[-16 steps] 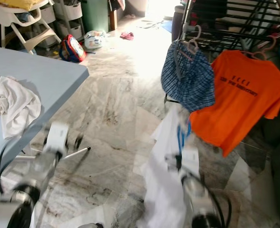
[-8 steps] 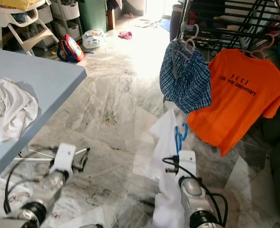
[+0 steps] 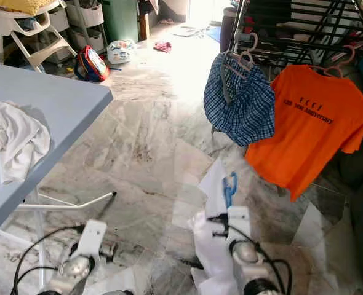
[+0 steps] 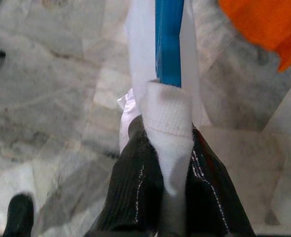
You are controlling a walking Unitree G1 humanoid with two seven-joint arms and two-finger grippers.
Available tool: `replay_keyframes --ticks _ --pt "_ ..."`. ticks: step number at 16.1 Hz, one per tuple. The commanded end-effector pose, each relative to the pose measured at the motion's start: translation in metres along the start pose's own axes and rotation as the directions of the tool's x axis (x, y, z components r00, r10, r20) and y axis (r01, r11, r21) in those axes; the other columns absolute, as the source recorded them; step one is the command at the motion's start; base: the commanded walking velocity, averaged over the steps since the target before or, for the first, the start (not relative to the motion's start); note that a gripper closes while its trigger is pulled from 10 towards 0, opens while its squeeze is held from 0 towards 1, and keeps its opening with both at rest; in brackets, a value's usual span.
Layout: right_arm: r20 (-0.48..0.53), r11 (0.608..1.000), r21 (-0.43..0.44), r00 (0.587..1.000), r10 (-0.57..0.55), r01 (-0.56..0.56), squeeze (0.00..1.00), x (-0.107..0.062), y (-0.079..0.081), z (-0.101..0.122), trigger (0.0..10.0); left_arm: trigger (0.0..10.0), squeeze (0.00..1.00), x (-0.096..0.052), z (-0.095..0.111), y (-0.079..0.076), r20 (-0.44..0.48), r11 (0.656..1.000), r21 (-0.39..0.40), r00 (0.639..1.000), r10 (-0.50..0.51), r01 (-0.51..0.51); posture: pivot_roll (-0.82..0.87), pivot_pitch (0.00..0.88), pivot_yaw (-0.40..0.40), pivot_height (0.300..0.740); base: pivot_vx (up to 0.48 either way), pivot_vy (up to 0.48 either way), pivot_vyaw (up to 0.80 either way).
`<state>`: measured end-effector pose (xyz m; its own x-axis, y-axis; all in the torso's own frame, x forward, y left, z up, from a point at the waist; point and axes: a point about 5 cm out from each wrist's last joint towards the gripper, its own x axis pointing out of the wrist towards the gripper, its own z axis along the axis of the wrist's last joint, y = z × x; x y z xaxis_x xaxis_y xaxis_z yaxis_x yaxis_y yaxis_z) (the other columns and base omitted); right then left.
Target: Hang hanger
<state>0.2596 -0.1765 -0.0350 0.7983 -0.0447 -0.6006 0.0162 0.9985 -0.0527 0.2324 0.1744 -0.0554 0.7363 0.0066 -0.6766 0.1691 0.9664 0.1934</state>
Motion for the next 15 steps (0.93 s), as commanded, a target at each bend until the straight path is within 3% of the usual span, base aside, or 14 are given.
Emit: replay_keyframes --ticks 1,4,8,11,15 --pt "-0.018 1.000 0.007 1.000 -0.021 0.021 0.00 -0.003 -0.004 -0.008 10.0 10.0 0.00 -0.001 -0.005 0.001 -0.022 1.000 0.003 1.000 0.005 -0.004 0.05 0.049 -0.049 0.740 0.000 0.000 0.00" --pt "-0.064 1.000 0.014 0.998 -0.016 0.017 0.00 -0.009 -0.001 -0.029 10.0 10.0 0.00 -0.004 -0.014 0.005 -0.051 1.000 0.029 0.999 0.009 -0.008 0.04 0.052 -0.041 0.740 0.000 0.000 0.00" --pt "-0.043 0.996 0.059 0.997 -0.060 0.063 0.00 -0.010 -0.006 -0.029 10.0 10.0 0.00 -0.001 -0.003 0.008 -0.002 1.000 0.027 1.000 0.009 -0.009 0.02 0.058 -0.022 0.740 0.000 0.000 0.00" --pt "0.053 0.986 0.114 0.990 -0.128 0.122 0.00 -0.010 -0.021 -0.015 10.0 10.0 0.00 0.003 0.022 0.007 0.105 0.997 -0.061 0.994 -0.043 0.049 0.00 0.059 -0.007 0.740 0.000 0.000 0.00" --pt "0.150 0.978 0.128 0.972 -0.183 0.165 0.00 -0.014 -0.031 -0.009 10.0 10.0 0.00 0.002 0.026 0.007 0.154 0.989 -0.127 0.986 -0.061 0.081 -0.02 0.059 -0.001 0.740 0.000 0.000 0.00"
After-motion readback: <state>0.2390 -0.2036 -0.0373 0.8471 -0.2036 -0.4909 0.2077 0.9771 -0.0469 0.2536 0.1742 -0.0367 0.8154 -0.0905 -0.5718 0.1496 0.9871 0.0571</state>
